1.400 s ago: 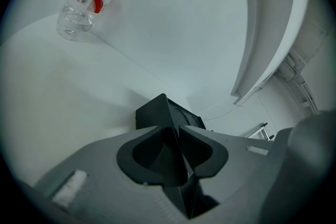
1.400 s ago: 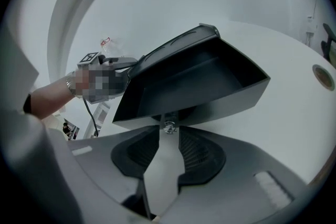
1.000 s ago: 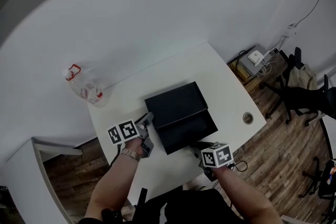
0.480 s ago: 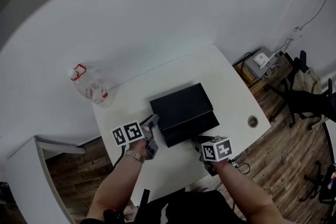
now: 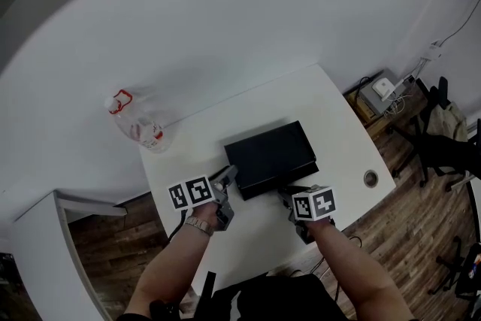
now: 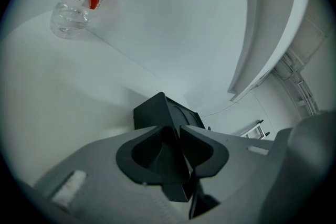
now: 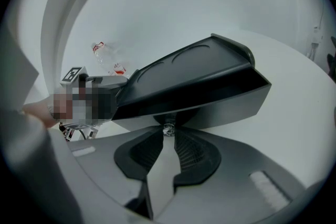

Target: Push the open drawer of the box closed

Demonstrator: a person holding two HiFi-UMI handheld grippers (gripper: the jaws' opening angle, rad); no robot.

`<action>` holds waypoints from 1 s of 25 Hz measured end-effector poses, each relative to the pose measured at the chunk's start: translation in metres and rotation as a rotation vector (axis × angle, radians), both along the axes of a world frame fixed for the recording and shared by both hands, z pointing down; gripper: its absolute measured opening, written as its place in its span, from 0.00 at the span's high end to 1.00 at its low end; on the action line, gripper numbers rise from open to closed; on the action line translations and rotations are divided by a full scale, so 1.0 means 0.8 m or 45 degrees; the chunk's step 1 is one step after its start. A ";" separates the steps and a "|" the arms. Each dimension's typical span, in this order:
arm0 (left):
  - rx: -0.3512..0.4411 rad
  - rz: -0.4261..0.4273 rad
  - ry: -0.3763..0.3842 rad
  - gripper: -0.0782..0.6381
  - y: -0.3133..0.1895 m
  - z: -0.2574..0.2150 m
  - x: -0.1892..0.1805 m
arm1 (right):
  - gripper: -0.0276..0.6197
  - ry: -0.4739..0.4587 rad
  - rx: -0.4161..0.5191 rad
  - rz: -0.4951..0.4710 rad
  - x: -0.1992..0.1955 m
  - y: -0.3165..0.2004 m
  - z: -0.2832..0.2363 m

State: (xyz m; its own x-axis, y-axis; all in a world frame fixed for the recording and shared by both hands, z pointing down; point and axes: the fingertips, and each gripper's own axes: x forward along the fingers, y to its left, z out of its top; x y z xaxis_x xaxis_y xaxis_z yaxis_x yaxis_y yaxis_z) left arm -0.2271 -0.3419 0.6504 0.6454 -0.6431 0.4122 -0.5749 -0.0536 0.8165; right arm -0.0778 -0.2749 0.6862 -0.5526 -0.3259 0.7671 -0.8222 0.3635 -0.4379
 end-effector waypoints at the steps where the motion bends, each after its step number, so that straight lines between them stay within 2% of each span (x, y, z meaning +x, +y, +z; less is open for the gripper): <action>1: 0.002 0.000 0.002 0.73 0.000 0.000 0.000 | 0.85 0.001 0.000 -0.002 -0.001 -0.003 0.000; 25: -0.001 -0.043 0.030 0.73 0.002 0.001 -0.002 | 0.85 0.009 0.005 -0.030 -0.015 -0.039 0.004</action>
State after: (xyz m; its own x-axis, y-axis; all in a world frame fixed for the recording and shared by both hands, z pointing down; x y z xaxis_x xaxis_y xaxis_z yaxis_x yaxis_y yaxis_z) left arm -0.2289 -0.3402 0.6509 0.6326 -0.6646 0.3976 -0.5570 -0.0337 0.8298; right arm -0.0898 -0.3061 0.6894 -0.5546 -0.3157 0.7699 -0.8165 0.3848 -0.4304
